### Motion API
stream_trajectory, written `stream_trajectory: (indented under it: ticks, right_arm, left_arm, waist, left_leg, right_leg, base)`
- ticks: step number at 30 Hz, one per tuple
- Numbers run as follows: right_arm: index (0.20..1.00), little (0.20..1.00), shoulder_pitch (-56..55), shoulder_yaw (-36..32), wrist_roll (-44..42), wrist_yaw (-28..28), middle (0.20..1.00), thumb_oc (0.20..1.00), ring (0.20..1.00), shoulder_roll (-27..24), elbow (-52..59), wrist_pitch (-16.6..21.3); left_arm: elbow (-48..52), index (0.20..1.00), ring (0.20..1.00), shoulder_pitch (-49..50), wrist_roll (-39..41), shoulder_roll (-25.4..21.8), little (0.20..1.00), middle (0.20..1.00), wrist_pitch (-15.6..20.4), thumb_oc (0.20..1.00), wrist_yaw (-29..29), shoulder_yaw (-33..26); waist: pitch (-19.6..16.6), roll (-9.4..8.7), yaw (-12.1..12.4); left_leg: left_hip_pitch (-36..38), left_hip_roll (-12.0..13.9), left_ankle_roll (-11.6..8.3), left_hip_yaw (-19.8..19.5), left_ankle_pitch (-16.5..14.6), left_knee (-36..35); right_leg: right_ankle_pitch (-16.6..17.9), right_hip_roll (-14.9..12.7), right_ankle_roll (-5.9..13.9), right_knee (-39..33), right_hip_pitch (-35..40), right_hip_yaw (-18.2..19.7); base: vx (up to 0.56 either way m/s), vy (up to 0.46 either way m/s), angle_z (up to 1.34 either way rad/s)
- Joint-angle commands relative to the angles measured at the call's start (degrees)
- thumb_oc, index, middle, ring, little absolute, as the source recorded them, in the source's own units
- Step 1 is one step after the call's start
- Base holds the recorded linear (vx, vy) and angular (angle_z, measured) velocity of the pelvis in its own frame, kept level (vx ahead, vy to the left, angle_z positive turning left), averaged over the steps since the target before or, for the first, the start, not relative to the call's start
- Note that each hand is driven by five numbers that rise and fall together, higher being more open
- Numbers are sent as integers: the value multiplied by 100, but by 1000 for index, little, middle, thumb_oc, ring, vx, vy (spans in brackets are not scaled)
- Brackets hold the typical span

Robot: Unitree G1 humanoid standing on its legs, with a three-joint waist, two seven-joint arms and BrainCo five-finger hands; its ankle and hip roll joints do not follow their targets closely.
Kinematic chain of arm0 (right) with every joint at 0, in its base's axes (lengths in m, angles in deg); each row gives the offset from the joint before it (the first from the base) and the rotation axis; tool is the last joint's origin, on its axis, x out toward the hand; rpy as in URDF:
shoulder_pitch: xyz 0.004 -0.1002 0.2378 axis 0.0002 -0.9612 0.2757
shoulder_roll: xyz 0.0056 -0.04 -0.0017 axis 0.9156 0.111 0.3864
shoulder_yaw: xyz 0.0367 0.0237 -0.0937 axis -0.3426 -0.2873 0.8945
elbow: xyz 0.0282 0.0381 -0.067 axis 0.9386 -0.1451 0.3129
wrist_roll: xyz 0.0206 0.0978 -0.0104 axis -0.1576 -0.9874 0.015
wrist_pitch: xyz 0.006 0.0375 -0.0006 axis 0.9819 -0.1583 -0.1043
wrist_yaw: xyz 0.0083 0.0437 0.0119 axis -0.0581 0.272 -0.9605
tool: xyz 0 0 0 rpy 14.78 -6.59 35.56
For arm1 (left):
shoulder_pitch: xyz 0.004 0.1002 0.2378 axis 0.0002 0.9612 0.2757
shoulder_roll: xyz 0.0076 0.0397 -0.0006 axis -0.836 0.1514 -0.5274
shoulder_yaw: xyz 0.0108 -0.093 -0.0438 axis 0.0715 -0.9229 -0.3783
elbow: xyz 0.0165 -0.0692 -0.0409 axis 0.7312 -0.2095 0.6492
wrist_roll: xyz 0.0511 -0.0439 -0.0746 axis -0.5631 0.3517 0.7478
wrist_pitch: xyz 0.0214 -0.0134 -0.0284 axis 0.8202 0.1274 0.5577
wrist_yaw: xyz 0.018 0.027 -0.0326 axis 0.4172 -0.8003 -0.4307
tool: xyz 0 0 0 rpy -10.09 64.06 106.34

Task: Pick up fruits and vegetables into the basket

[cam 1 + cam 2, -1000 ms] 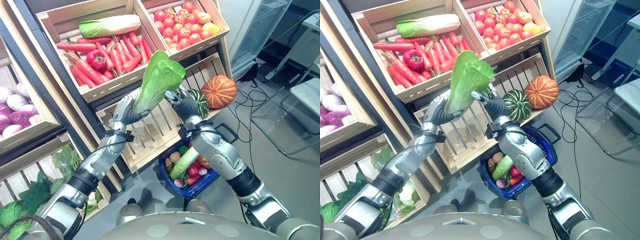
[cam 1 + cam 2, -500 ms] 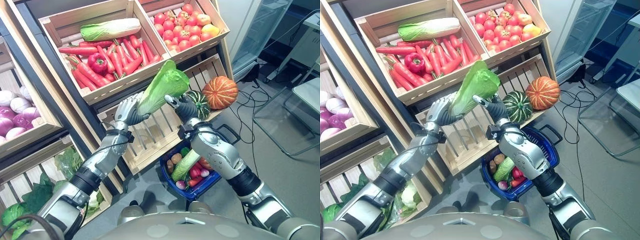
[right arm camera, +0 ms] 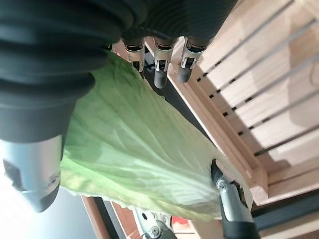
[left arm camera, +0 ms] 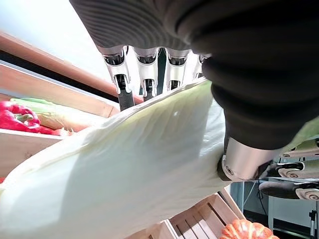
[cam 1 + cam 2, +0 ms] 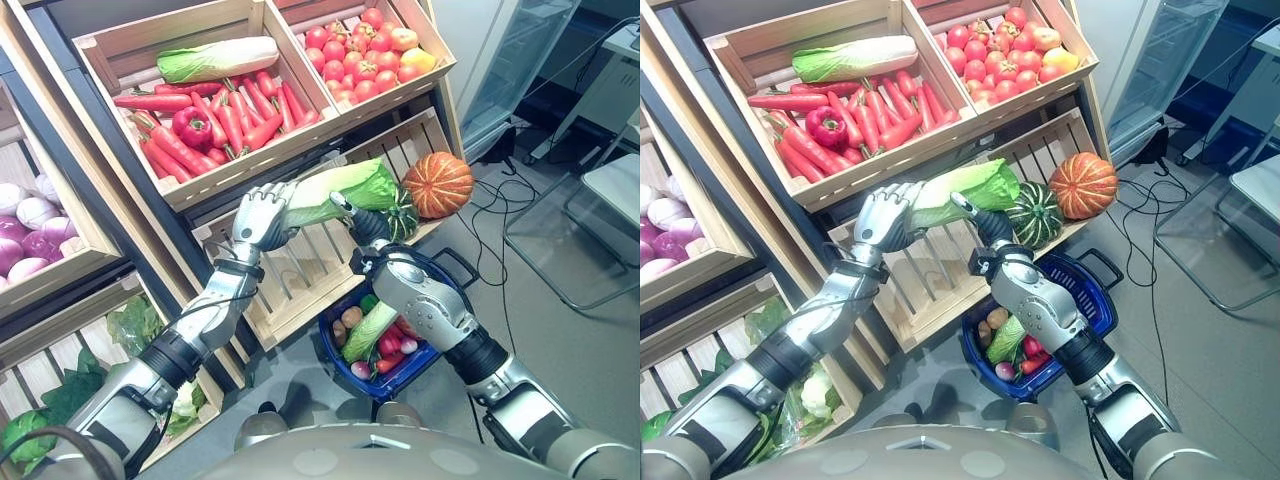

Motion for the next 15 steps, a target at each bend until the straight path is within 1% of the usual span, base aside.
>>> stream_trajectory:
  ticks: [1,2,4,8,11,12,13,15]
  right_arm:
    - [413,413,805,203,-427,-282,413,413,413,789,131,551]
    - [200,200,825,191,-488,-303,200,200,200,834,142,679]
    - [200,200,836,180,-485,-333,200,200,200,872,148,753]
    - [200,200,902,129,-564,-601,200,200,200,1002,212,994]
    - [200,200,961,148,-469,-747,200,200,200,1049,244,1037]
    - [200,200,959,138,-386,-786,200,200,200,1051,251,1026]
    - [200,200,954,129,-325,-807,200,200,200,1023,281,1022]
    - [200,200,949,94,-228,-824,200,200,200,985,319,1030]
  left_arm:
    - [293,200,200,-1104,-166,176,200,200,309,200,-381,672]
    - [283,200,200,-1103,-142,219,200,200,301,200,-389,694]
    - [278,200,200,-1104,-118,258,200,200,304,200,-377,708]
    - [301,200,200,-1058,-14,386,200,200,332,200,-296,743]
    - [285,200,200,-1036,171,468,200,200,281,200,-237,778]
    - [266,423,423,-1027,253,490,423,423,250,423,-195,772]
    - [233,1000,1000,-997,418,503,1000,1000,236,1000,-106,766]
    - [168,1000,1000,-941,718,512,1000,1000,200,1000,17,745]
  waist:
    - [28,-241,51]
    - [21,-239,60]
    - [17,-236,66]
    - [-8,-220,89]
    - [-24,-214,104]
    - [-25,-215,106]
    - [-26,-213,107]
    - [-27,-211,105]
  left_leg:
    - [241,-207,323,193,-707,235]
    - [239,-207,321,185,-707,232]
    - [237,-209,321,179,-708,229]
    - [229,-223,328,145,-711,223]
    - [241,-226,333,130,-702,192]
    - [242,-225,333,129,-696,186]
    - [240,-221,330,127,-693,185]
    - [236,-212,320,128,-681,179]
  right_leg:
    - [21,-385,418,-119,319,-30]
    - [20,-386,419,-125,323,-34]
    - [20,-387,421,-126,323,-40]
    - [22,-394,416,-136,324,-59]
    - [31,-398,418,-157,334,-69]
    - [36,-398,416,-162,334,-69]
    - [36,-400,417,-164,336,-71]
    - [43,-400,424,-162,324,-68]
  base:
    - [1,-5,7]
    - [-1,-4,5]
    - [-1,-1,2]
    - [0,0,0]
    - [0,0,0]
    - [0,0,0]
    - [0,0,0]
    - [0,0,0]
